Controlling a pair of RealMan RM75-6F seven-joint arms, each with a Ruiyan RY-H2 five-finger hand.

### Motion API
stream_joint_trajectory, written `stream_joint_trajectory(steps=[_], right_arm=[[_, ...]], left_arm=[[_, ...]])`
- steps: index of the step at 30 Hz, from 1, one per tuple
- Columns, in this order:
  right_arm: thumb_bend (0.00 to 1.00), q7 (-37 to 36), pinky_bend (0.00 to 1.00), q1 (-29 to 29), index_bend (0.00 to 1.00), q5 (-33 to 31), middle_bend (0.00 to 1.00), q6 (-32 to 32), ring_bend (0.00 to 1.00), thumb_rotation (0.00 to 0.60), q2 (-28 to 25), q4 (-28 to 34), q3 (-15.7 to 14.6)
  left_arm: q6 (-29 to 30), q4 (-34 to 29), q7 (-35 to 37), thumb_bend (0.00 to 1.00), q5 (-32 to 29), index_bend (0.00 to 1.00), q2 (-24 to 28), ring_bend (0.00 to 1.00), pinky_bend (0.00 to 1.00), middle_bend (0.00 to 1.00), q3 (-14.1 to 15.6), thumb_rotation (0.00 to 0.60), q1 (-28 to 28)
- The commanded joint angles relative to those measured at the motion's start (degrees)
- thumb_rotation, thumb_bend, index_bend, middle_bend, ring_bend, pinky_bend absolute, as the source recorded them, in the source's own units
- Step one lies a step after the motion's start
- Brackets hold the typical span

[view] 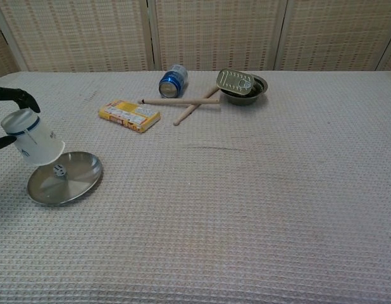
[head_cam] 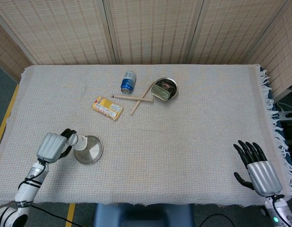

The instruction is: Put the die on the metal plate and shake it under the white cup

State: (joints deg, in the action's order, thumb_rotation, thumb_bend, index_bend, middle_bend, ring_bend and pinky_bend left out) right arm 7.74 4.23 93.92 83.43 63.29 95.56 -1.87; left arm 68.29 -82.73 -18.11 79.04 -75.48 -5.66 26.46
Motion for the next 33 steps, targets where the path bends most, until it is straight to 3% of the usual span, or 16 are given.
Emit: stream_joint_trajectory(steps=[1,9,12,15,20,25,33], right_arm=[[0.2,0.08,0.0,-0.01,0.0,-0.04,0.0,0.03,0.0,0.544,0.05,0.01,0.04],[0.2,1.23,0.0,0.16,0.0,-0.29,0.0,-0.89,0.0,0.544,0.73,-0.03,-0.18],[0.2,1.35,0.0,0.18,0.0,-0.33,0.0,-0.91,0.0,0.544,0.8,0.01,-0.15],[0.2,1.29,0.0,0.15,0.0,-0.31,0.0,-0.82,0.0,0.544,0.75,0.0,-0.13],[0.2,1.16,0.0,0.13,0.0,-0.22,0.0,-0.7,0.0,0.544,0.67,-0.04,-0.14],[0.2,1.17,0.0,0.1,0.0,-0.12,0.0,-0.62,0.0,0.544,0.66,0.01,-0.18],[0.2,1.31,0.0,-0.24,0.0,0.62,0.0,0.06,0.0,0.539,0.42,0.45,-0.52]], left_arm=[[-2.09,4.25,0.28,0.43,-6.72,0.68,0.52,0.84,0.97,0.94,-3.31,0.6,0.14],[-5.45,10.29,-1.45,0.43,-9.36,0.64,-2.42,0.83,0.97,0.91,-1.83,0.6,0.46],[-6.8,10.5,-1.45,0.43,-9.39,0.53,-2.57,0.82,0.96,0.85,-1.17,0.6,0.7],[-8.4,9.98,-2.45,0.43,-10.26,0.32,-2.13,0.79,0.96,0.72,-0.81,0.6,1.04],[-10.14,8.21,-3.08,0.42,-11.98,0.03,-1.07,0.73,0.93,0.36,-0.73,0.6,1.27],[-10.96,4.54,-4.75,0.4,-13.94,0.0,1.24,0.62,0.88,0.03,-0.61,0.6,1.27],[-9.41,-1.83,-4.19,0.37,-13.65,0.0,5.12,0.56,0.86,0.0,0.03,0.6,0.21]])
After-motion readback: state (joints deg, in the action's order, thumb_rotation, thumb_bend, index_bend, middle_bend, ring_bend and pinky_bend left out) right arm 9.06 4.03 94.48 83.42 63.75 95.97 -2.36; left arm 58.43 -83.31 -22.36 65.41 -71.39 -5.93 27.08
